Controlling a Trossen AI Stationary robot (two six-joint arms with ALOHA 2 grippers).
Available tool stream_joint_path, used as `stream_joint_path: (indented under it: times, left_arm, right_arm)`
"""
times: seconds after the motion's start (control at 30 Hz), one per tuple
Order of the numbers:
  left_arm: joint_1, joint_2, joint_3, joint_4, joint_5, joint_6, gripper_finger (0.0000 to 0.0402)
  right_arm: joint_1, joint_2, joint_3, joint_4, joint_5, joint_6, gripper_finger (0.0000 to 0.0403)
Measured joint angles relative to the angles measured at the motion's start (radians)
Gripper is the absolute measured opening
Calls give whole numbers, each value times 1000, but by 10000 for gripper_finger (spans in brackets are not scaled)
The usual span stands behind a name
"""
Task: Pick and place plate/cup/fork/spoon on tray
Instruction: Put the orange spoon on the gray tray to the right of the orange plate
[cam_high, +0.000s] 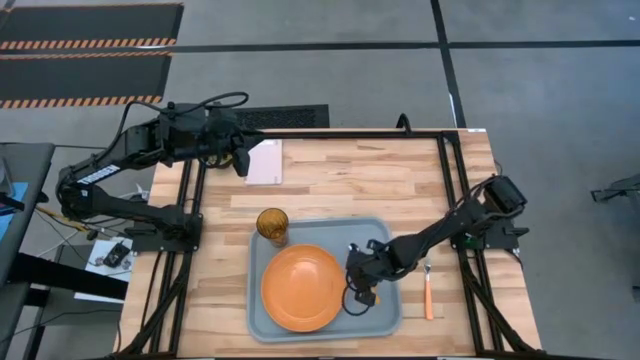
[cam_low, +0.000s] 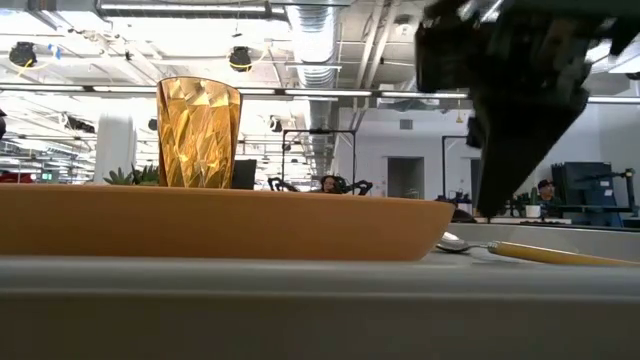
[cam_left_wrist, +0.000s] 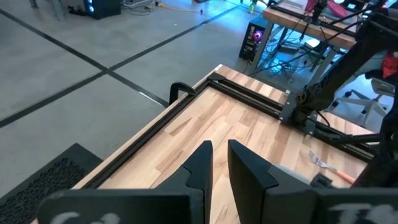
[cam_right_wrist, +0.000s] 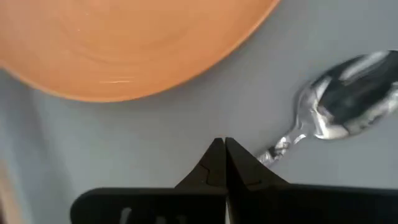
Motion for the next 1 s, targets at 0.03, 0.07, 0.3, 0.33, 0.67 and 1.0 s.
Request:
stream_joint_path:
  times: [0.03,0.07,0.3,0.33,0.67,1.0]
  left_arm:
    - [0,0,0,0,0,0,34]
    - [0,0,0,1,0,0,34]
    - [0,0,0,1,-1,2,34]
    - [0,0,0,1,-1,5,34]
    - [0,0,0,1,-1,12,34]
    - [0,0,0,-3,-1,13,34]
  right_arm:
    - [4,-11,0,-13,11,6,4]
    - [10,-18,-5,-19,17,15,3]
    - [52,-10,-49,-42,19,104,7]
    - [54,-9,-55,-46,17,110,6]
    - [62,-8,-94,-35,16,152,7]
    - [62,-8,-94,49,-7,153,8]
